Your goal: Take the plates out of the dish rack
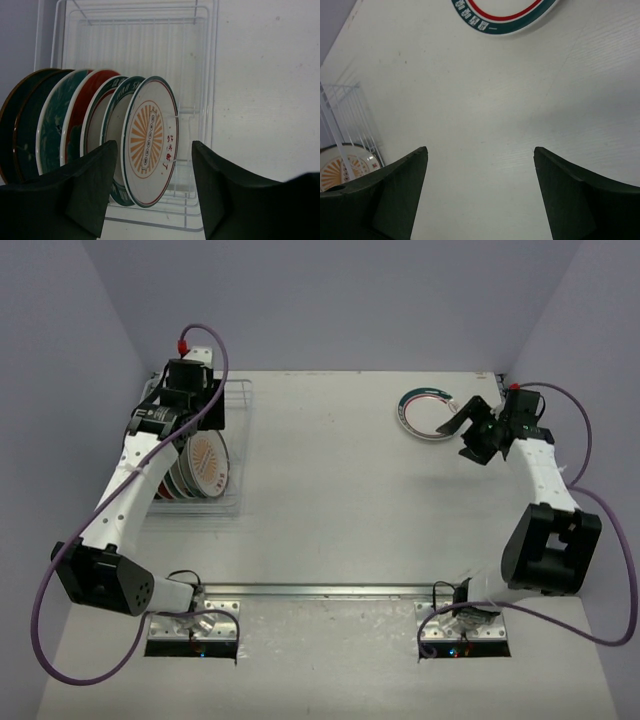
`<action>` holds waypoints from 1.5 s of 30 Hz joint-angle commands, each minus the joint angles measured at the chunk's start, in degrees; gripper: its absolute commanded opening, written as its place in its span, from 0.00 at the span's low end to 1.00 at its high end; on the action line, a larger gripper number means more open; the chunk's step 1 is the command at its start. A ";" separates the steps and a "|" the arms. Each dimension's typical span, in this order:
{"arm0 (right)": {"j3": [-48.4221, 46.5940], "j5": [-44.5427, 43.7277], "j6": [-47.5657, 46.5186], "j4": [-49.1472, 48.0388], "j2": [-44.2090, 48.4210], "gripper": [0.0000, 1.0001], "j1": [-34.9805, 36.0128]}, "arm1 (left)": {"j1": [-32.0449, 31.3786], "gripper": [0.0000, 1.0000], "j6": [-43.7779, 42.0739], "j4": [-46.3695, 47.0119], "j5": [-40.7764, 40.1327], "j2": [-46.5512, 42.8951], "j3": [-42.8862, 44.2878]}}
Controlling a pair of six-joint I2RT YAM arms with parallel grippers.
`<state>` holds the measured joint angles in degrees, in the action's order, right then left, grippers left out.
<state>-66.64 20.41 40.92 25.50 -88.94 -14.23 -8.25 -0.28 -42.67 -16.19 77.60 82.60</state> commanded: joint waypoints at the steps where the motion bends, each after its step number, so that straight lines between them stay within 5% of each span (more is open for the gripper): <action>1: 5.65 -4.91 -10.35 -2.82 8.10 0.86 3.13 | 0.38 0.55 -2.01 -1.69 -4.73 1.30 0.34; 10: 16.21 -13.27 -24.33 -9.97 28.73 0.86 13.74 | 0.43 0.56 -1.61 -1.45 -11.12 5.01 -2.54; 23: 21.41 -7.55 -29.76 -10.06 37.10 0.86 13.88 | 0.87 0.53 -0.61 0.04 -11.85 9.35 -6.12; 28: 22.09 -6.68 -29.76 -10.21 37.36 0.86 13.88 | 0.96 0.37 -0.88 -0.13 -12.04 10.10 -5.57; 33: 23.13 -3.08 -29.05 -10.47 37.96 0.84 13.88 | 0.87 0.00 -1.75 -0.57 -13.86 9.41 -3.49; 45: 22.06 9.24 -29.23 -11.63 35.36 0.81 14.08 | 0.78 0.00 -10.59 1.18 -12.15 2.07 12.64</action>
<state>-43.40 23.91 11.95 17.54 -52.48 -0.25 -7.77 -7.40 -46.66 -30.09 86.76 87.07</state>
